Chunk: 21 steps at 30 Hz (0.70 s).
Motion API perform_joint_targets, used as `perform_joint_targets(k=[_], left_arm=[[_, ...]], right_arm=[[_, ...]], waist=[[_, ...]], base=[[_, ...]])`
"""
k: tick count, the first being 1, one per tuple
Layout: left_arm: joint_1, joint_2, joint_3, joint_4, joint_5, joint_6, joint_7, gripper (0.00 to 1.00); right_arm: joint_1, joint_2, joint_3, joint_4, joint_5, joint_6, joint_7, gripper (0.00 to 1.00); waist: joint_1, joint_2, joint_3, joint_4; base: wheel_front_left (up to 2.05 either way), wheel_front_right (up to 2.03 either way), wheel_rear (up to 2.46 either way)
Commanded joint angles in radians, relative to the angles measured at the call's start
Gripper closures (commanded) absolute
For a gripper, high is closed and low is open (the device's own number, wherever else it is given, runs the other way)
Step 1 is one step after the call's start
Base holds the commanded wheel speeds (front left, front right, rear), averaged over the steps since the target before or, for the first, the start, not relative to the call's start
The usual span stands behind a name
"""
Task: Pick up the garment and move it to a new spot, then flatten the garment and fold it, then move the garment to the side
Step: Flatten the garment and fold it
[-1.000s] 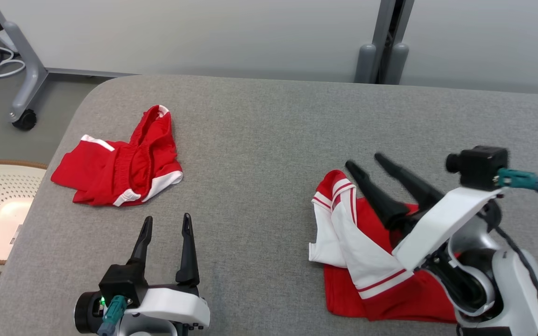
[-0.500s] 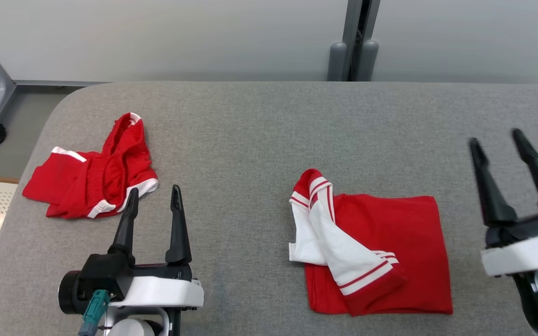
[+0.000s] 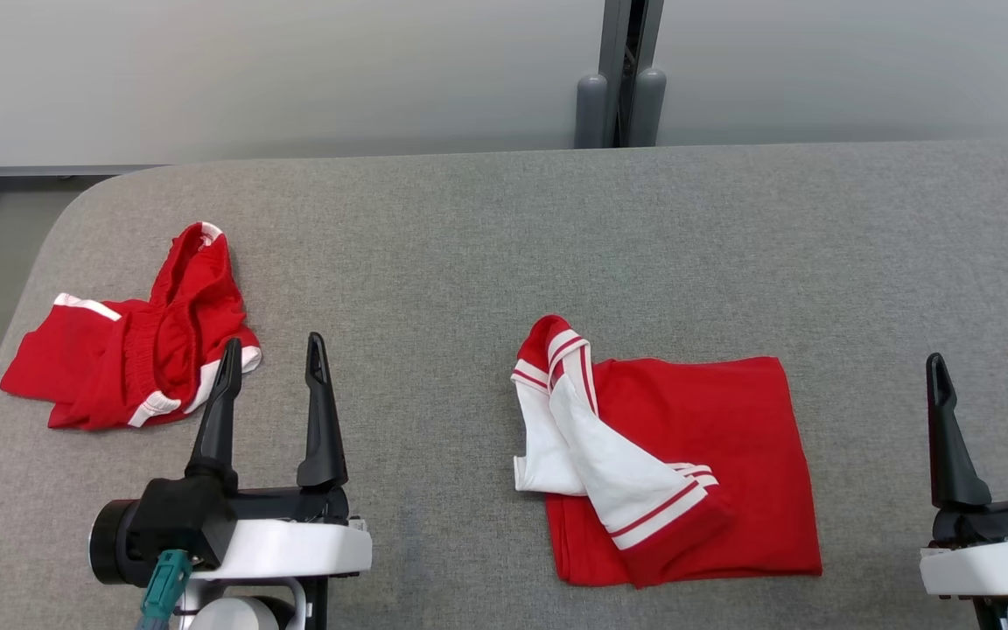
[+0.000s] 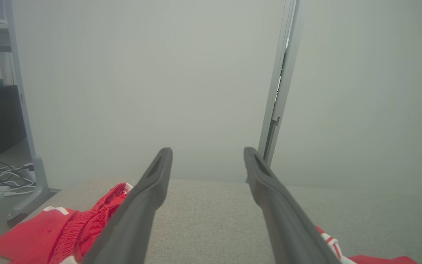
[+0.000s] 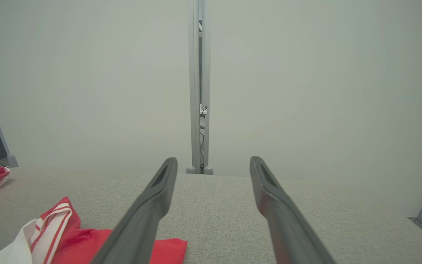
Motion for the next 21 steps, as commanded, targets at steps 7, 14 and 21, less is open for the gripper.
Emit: perform_joint_targets(k=[7, 14, 21], left_arm=[[0.007, 0.003, -0.004, 0.004, 0.005, 0.0, -0.001, 0.0], [0.007, 0.003, -0.016, 0.013, 0.002, -0.01, -0.001, 0.0], [0.001, 0.003, -0.021, 0.028, -0.002, -0.018, -0.001, 0.0]], right_arm=[[0.009, 0.009, -0.023, -0.003, -0.008, 0.0, -0.006, 0.0], [0.008, 0.009, -0.007, 0.013, 0.001, 0.0, -0.006, 1.0], [0.023, -0.007, 0.064, 0.115, -0.007, 0.0, -0.006, 1.0]], waist=[[0.0, -0.0001, -0.004, 0.006], [0.0, -0.0001, -0.002, 0.014], [0.0, -0.0001, 0.016, 0.031]], base=[[0.0, 0.0, 0.0], [0.0, 0.0, 0.0], [0.0, 0.0, 0.0]])
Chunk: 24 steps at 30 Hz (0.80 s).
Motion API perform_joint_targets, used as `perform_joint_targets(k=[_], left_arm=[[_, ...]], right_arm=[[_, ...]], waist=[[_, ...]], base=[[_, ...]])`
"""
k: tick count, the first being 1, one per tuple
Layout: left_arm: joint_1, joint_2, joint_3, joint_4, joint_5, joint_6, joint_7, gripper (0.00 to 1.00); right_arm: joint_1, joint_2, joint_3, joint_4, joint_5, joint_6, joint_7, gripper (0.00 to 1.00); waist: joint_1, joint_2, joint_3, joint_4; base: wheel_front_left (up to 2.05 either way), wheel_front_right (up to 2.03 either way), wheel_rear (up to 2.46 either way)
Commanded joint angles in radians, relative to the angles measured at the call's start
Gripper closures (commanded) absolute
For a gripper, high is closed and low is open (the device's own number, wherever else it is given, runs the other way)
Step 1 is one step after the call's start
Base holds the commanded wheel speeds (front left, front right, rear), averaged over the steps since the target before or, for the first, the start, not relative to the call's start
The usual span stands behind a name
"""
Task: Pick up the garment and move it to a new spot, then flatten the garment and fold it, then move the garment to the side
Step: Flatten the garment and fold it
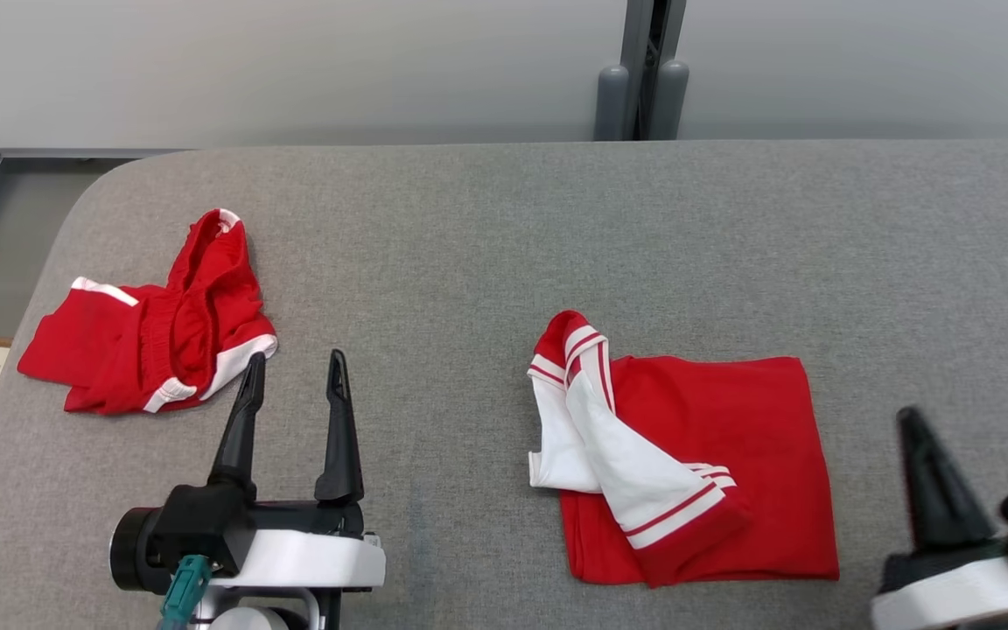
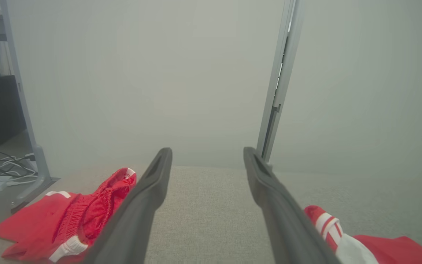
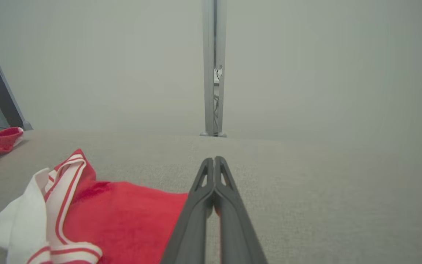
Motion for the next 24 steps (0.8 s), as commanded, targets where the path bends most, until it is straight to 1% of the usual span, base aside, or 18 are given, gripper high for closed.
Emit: perform_joint_targets(k=[1, 4, 7, 9, 16, 22, 23, 24], left_arm=[[-0.012, 0.003, -0.001, 0.004, -0.002, -0.004, -0.001, 0.0], [-0.025, 0.003, -0.011, 0.007, 0.0, -0.009, -0.001, 0.0], [-0.024, 0.003, -0.017, 0.009, 0.006, -0.01, -0.001, 0.0], [-0.026, 0.003, -0.018, 0.01, 0.011, -0.011, -0.001, 0.0], [-0.038, 0.003, -0.024, 0.008, 0.016, -0.009, -0.001, 0.0], [-0.045, 0.003, -0.032, 0.007, 0.01, -0.004, -0.001, 0.0], [-0.04, 0.003, -0.034, 0.006, 0.008, -0.002, -0.001, 0.0], [-0.039, 0.003, -0.035, 0.006, 0.006, 0.0, -0.001, 0.0]], right_arm=[[0.009, -0.008, 0.023, 0.026, -0.01, 0.0, -0.005, 1.0], [0.01, -0.009, 0.109, 0.124, -0.012, 0.0, -0.004, 1.0], [-0.021, -0.002, 0.171, 0.212, 0.003, 0.0, -0.005, 1.0], [-0.046, -0.002, 0.201, 0.249, 0.013, 0.0, -0.005, 1.0], [-0.098, -0.009, 0.255, 0.305, 0.016, 0.0, -0.005, 1.0], [-0.135, 0.0, 0.338, 0.321, 0.032, 0.0, -0.005, 1.0], [-0.143, 0.004, 0.374, 0.311, 0.042, 0.0, -0.005, 1.0], [-0.146, 0.004, 0.385, 0.307, 0.048, 0.0, -0.005, 1.0]], waist=[[0.0, 0.0, 0.007, 0.006], [0.0, 0.0, 0.021, 0.018], [0.0, 0.0, 0.029, 0.028], [0.0, 0.0, 0.035, 0.035], [0.0, 0.0, 0.047, 0.063], [0.0, 0.0, 0.053, 0.096], [0.0, 0.0, 0.053, 0.106], [0.0, 0.0, 0.052, 0.112]], base=[[0.0, 0.0, 0.0], [0.0, 0.0, 0.0], [0.0, 0.0, 0.0], [0.0, 0.0, 0.0], [0.0, 0.0, 0.0], [0.0, 0.0, 0.0], [0.0, 0.0, 0.0], [0.0, 0.0, 0.0]])
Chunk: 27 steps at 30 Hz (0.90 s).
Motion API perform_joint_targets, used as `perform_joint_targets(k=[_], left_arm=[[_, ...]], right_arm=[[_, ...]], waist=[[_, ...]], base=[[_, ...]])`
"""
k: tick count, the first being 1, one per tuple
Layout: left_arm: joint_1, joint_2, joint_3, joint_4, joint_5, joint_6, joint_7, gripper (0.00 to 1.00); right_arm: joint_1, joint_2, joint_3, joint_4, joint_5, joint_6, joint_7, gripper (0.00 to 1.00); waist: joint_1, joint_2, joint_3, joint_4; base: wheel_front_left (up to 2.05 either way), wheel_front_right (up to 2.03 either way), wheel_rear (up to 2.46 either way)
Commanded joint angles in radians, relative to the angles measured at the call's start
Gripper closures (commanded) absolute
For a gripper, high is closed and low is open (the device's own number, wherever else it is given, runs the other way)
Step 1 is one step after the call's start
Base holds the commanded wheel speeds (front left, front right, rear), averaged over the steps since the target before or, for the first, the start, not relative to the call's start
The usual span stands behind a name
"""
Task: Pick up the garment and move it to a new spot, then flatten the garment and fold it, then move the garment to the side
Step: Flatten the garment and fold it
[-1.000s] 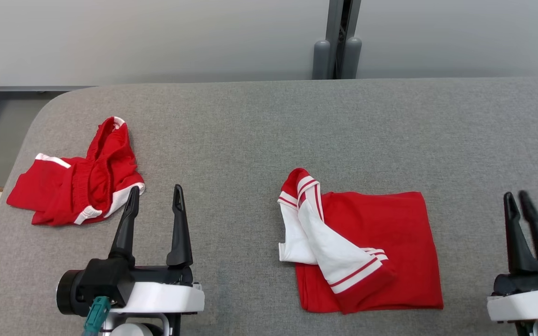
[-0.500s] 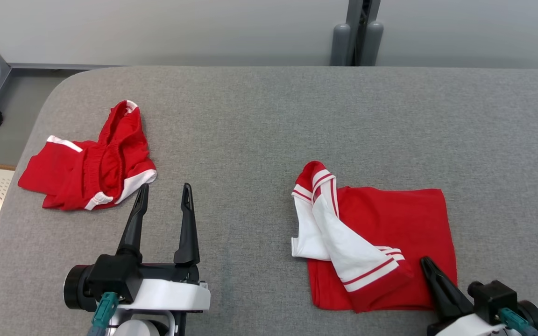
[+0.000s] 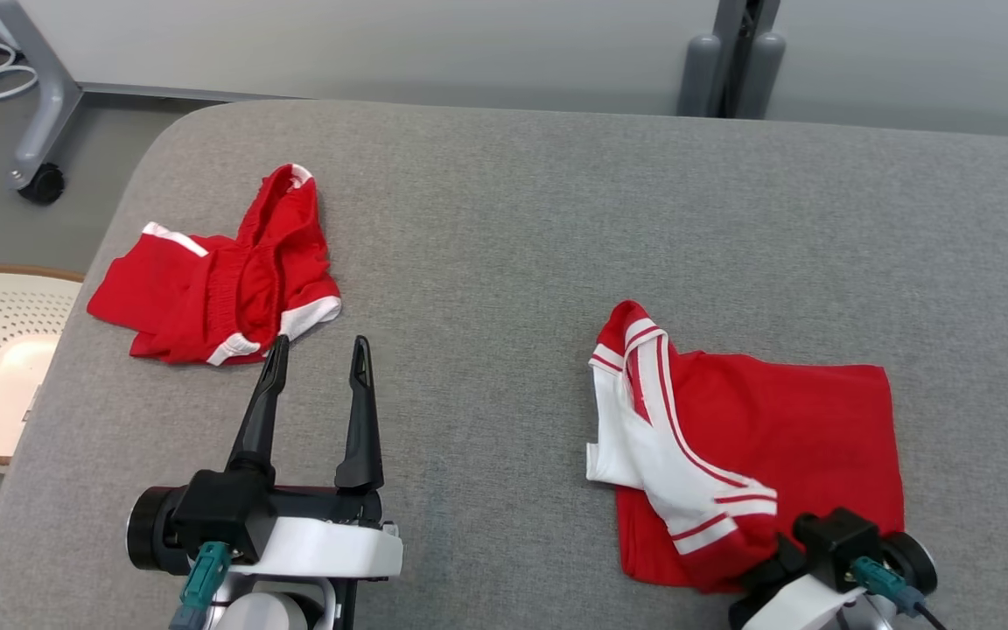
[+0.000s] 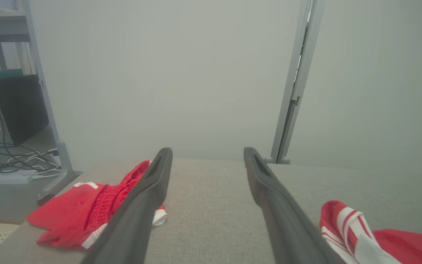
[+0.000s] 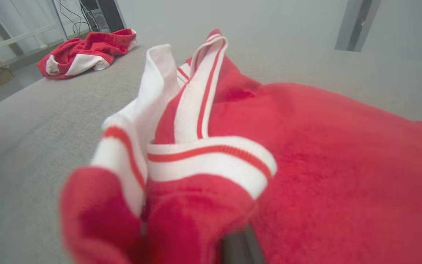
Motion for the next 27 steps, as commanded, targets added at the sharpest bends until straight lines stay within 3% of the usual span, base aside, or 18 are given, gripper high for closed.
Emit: perform_joint_targets(k=[1, 15, 27], left_arm=[[-0.004, 0.003, 0.001, -0.003, -0.005, 0.003, -0.001, 0.0], [0.008, 0.003, -0.012, -0.01, -0.027, 0.014, -0.001, 0.0], [0.019, 0.003, 0.019, -0.012, -0.017, 0.006, -0.001, 0.0]], right_arm=[[-0.013, -0.003, 0.014, -0.01, 0.012, 0.0, -0.005, 1.0], [-0.119, 0.026, 0.155, 0.086, 0.043, 0.0, -0.005, 1.0], [-0.108, -0.014, 0.017, -0.016, 0.097, 0.0, -0.005, 1.0]], waist=[[0.0, 0.0, -0.001, 0.011], [0.0, 0.0, -0.007, 0.059], [0.0, 0.0, -0.03, -0.001]], base=[[0.0, 0.0, 0.0], [0.0, 0.0, 0.0], [0.0, 0.0, 0.0]])
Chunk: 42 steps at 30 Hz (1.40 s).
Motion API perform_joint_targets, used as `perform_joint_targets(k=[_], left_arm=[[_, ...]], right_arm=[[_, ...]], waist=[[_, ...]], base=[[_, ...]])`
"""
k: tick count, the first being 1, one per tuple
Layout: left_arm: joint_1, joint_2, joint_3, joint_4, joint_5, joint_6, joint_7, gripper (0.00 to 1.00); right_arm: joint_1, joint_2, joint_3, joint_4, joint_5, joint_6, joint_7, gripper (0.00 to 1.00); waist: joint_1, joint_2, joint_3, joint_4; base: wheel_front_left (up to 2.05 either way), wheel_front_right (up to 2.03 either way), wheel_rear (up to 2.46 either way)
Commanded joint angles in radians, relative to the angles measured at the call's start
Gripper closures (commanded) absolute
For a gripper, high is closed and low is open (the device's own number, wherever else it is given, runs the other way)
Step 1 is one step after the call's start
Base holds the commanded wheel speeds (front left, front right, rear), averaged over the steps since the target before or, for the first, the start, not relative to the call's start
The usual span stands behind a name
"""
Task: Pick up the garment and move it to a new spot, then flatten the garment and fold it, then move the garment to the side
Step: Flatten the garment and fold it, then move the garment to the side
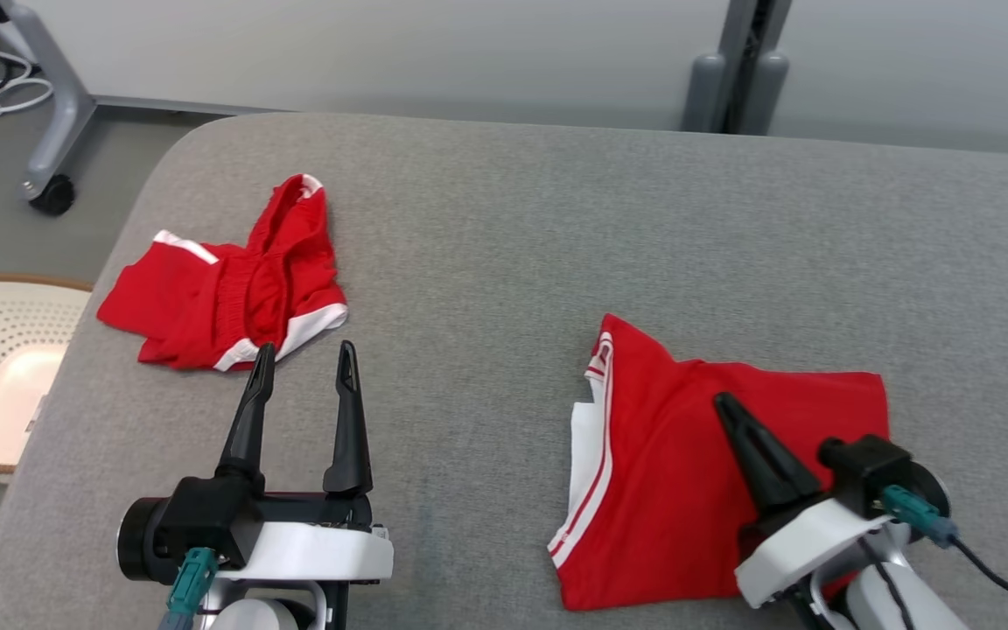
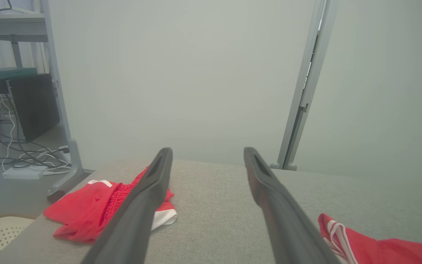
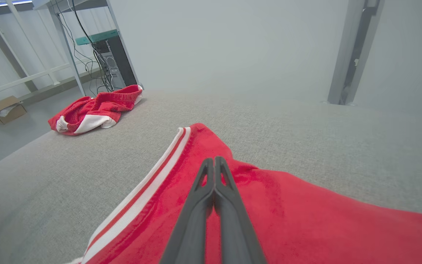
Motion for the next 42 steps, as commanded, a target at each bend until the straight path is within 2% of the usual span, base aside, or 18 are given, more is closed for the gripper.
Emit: perform_joint_targets(k=[1, 7, 20, 27, 28, 29, 30, 42], left_arm=[[0.002, 0.003, 0.006, -0.004, 0.006, -0.005, -0.001, 0.0], [-0.001, 0.003, 0.016, -0.014, 0.013, -0.01, -0.001, 0.0], [0.013, 0.003, 0.035, -0.015, 0.014, -0.023, -0.001, 0.0], [0.033, 0.003, 0.036, -0.013, 0.009, -0.034, -0.001, 0.0], [0.038, 0.003, 0.033, -0.011, 0.006, -0.037, -0.001, 0.0], [0.043, 0.004, 0.031, -0.007, 0.002, -0.039, -0.001, 0.0], [0.044, 0.003, 0.03, -0.004, -0.002, -0.044, -0.001, 0.0], [0.059, 0.004, 0.027, 0.023, -0.005, -0.07, -0.001, 0.0]], right_arm=[[0.021, -0.015, -0.029, -0.023, -0.001, 0.0, -0.005, 1.0], [0.073, -0.02, -0.156, -0.136, -0.028, 0.0, -0.004, 1.0], [0.189, 0.016, -0.32, -0.403, -0.135, 0.0, -0.003, 1.0], [0.236, 0.053, -0.394, -0.462, -0.158, 0.0, -0.003, 1.0], [0.244, 0.059, -0.407, -0.448, -0.159, 0.0, -0.003, 0.75], [0.243, 0.064, -0.42, -0.437, -0.153, 0.0, -0.003, 0.25], [0.241, 0.067, -0.43, -0.429, -0.151, 0.0, -0.004, 0.0], [0.229, 0.081, -0.427, -0.387, -0.163, 0.0, -0.003, 0.0]], waist=[[0.0, 0.0, -0.007, -0.026], [0.0, 0.0, -0.019, -0.084], [0.0, 0.0, -0.039, -0.171], [0.0, 0.0, -0.049, -0.185], [0.0, 0.0, -0.049, -0.185], [0.0, 0.0, -0.049, -0.185], [0.0, 0.0, -0.05, -0.184], [0.0, 0.0, -0.05, -0.177]], base=[[0.0, 0.0, 0.0], [0.0, 0.0, 0.0], [0.0, 0.0, 0.0], [0.0, 0.0, 0.0], [0.0, 0.0, 0.0], [0.0, 0.0, 0.0], [0.0, 0.0, 0.0], [0.0, 0.0, 0.0]])
